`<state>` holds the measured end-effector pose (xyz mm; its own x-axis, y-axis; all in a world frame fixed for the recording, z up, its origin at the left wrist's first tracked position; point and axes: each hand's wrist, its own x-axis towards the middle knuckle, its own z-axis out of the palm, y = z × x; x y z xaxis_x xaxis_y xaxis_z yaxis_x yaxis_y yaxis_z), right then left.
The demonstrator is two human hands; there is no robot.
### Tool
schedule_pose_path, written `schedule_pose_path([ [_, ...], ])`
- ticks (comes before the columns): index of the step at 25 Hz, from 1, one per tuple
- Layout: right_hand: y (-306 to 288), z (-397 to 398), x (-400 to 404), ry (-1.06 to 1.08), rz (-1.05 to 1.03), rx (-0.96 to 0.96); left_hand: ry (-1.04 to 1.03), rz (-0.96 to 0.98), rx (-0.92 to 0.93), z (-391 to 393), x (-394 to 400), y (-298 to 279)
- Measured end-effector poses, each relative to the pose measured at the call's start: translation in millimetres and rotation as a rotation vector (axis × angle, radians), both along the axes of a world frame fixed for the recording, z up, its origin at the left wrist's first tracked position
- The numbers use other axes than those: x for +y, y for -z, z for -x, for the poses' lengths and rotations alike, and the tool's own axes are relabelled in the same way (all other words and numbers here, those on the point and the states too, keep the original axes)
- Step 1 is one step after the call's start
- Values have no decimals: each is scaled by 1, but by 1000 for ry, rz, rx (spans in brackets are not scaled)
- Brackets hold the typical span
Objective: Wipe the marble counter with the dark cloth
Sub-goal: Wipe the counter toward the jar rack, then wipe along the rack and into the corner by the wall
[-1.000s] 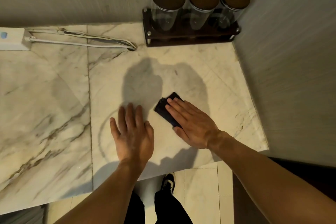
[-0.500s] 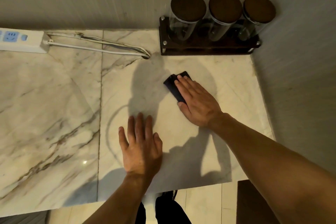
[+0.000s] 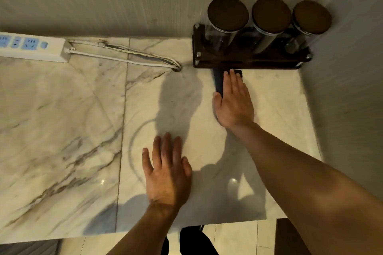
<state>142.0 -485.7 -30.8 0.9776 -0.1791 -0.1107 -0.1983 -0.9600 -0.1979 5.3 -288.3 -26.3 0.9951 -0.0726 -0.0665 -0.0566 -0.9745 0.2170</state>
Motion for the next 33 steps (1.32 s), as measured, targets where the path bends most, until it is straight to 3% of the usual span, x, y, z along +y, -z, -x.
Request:
schedule_pose_path([
  [10,-2,28,23,399,-95,-42,30,-1,-20,2,1,2],
  [20,-4,109,29,541,-98,-76,53,-43,54,4,2,3],
  [33,-5,212,43,543,-126,-53,16,168,-38,3,3,-1],
])
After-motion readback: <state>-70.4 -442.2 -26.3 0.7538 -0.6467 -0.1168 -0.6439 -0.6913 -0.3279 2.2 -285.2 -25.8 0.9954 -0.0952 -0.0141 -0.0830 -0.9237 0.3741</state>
